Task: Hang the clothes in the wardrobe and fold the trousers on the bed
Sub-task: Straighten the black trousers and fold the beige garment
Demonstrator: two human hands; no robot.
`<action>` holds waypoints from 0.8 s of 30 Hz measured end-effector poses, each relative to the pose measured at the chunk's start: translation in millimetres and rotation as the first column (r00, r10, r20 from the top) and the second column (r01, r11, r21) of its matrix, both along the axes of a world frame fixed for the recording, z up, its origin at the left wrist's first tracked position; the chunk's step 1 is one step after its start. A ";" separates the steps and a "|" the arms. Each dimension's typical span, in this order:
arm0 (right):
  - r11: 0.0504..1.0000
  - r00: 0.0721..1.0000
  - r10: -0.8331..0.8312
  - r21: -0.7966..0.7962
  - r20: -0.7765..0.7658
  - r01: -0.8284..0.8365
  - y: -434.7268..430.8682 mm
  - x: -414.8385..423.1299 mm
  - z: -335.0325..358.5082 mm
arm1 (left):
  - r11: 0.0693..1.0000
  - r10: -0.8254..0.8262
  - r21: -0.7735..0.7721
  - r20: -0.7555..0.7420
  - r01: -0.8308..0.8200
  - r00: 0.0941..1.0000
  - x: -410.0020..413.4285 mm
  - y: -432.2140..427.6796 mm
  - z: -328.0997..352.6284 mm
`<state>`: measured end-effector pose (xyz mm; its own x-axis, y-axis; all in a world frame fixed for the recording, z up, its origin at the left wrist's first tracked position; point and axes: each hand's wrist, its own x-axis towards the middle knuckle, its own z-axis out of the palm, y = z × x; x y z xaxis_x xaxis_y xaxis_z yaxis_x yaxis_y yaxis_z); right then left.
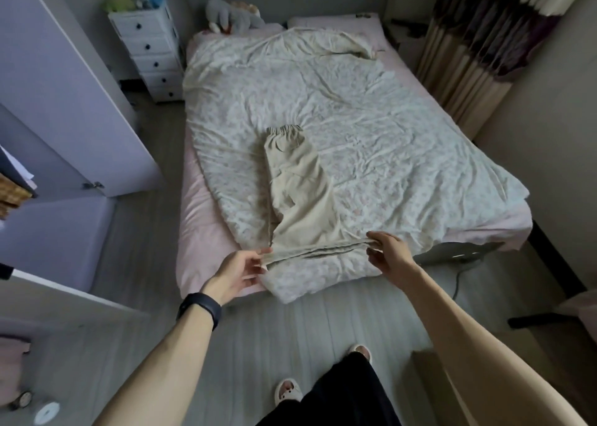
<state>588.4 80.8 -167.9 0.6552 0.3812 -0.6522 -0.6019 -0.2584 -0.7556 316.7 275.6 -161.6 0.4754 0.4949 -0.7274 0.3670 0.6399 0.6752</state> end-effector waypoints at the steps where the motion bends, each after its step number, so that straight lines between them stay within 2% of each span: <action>1: 0.999 0.999 -0.022 0.045 -0.047 0.024 8.1 3.6 4.9 | 1.000 -0.022 -0.013 0.026 0.022 0.999 0.4 6.1 5.0; 4: 0.979 0.992 -0.017 0.199 -0.127 0.042 39.2 21.4 20.5 | 0.997 -0.054 0.065 0.076 0.049 0.996 12.6 30.3 18.6; 6: 0.970 0.994 0.061 0.240 -0.085 -0.039 61.3 36.0 26.7 | 0.966 -0.089 0.246 0.004 0.085 0.996 26.1 50.1 21.6; 9: 0.961 0.969 0.221 0.143 0.110 -0.235 82.8 48.1 21.2 | 0.830 -0.132 0.528 -0.121 0.177 0.984 44.6 70.5 8.8; 11: 0.963 0.924 0.264 -0.022 0.277 -0.269 97.6 61.5 11.0 | 0.756 -0.108 0.617 -0.209 0.217 0.972 61.5 85.1 -2.6; 14: 0.901 0.753 0.419 -0.336 0.507 -0.275 126.2 92.3 -9.1 | 0.724 -0.050 0.641 -0.318 0.254 0.947 92.4 112.7 -15.1; 16: 0.835 0.648 0.523 -0.485 0.554 -0.260 146.1 112.5 -19.3 | 0.672 -0.028 0.686 -0.354 0.280 0.935 114.1 131.9 -23.7; 18: 0.820 0.615 0.549 -0.506 0.566 -0.268 168.9 132.3 -31.6 | 0.657 0.008 0.703 -0.369 0.273 0.929 138.2 150.9 -30.0; 20: 0.815 0.597 0.565 -0.499 0.570 -0.296 196.3 150.6 -44.6 | 0.685 0.044 0.674 -0.417 0.276 0.908 164.2 172.4 -35.9; 24: 0.743 0.542 0.656 -0.576 0.525 -0.341 251.0 190.1 -79.3 | 0.675 0.067 0.605 -0.620 0.422 0.781 217.9 220.8 -58.6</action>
